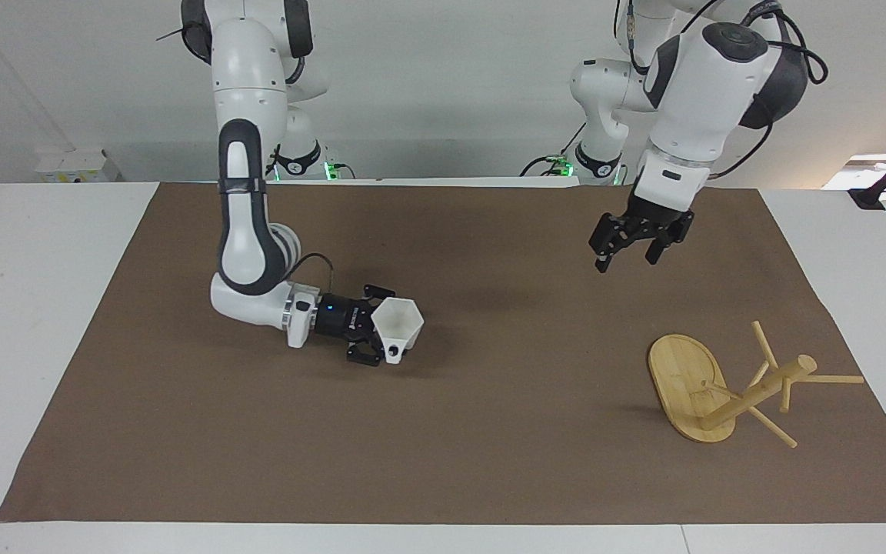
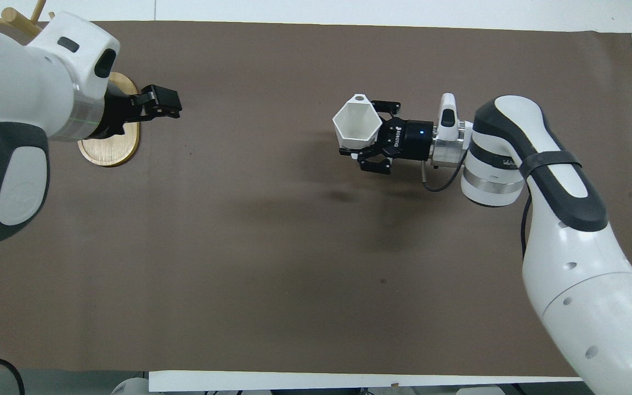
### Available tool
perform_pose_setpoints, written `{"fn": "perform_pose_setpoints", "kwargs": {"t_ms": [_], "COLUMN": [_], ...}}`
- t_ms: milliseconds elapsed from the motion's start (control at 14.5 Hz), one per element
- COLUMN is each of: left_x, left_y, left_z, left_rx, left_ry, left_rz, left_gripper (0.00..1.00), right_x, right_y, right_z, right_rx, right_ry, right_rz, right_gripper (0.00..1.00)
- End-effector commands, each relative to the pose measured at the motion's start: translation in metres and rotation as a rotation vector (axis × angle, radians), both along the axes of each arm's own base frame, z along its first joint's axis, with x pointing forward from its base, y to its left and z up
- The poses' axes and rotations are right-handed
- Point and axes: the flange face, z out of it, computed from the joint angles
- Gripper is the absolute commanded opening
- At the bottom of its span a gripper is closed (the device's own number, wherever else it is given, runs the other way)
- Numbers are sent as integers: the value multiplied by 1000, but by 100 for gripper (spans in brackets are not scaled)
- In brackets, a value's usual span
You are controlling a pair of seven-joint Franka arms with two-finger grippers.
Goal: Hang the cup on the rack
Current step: 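Carry the cup with the right gripper while the left gripper approaches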
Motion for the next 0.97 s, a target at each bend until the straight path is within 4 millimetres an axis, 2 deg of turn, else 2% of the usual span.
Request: {"fn": "perform_pose_setpoints", "kwargs": {"t_ms": [0,69,138,207,276,414,621,897], "left_x": [-3,-3,-5,-6,-3,-1,1,-1], "left_y": [-37,-57,-86,-106,-114,-117,-124,-112], "left_z": [-3,-12,-27,-40,-42,-54,-82,-96], "left_rx": [-92,-117,-146,-157,-161,-148,-122,-83], "left_ry": [-6,-13,-28,-26,-26,-8,21,63], "left_rz": [-9,1,20,26,23,24,18,-2], "left_gripper": [99,99,99,99,99,99,95,90], "right_x": [-3,-8,-9,-12,-16,-24,-26,-26], "right_y": [43,58,62,70,77,100,108,107], "right_z": [16,17,16,16,15,19,22,25], "right_rx": [46,46,15,-23,-36,-47,-88,-86], "right_ry": [29,20,12,5,4,-13,-34,-41], "right_rz": [-51,-52,-70,-84,-86,-64,-83,-84], "right_gripper": [24,24,24,24,24,24,24,24]}}
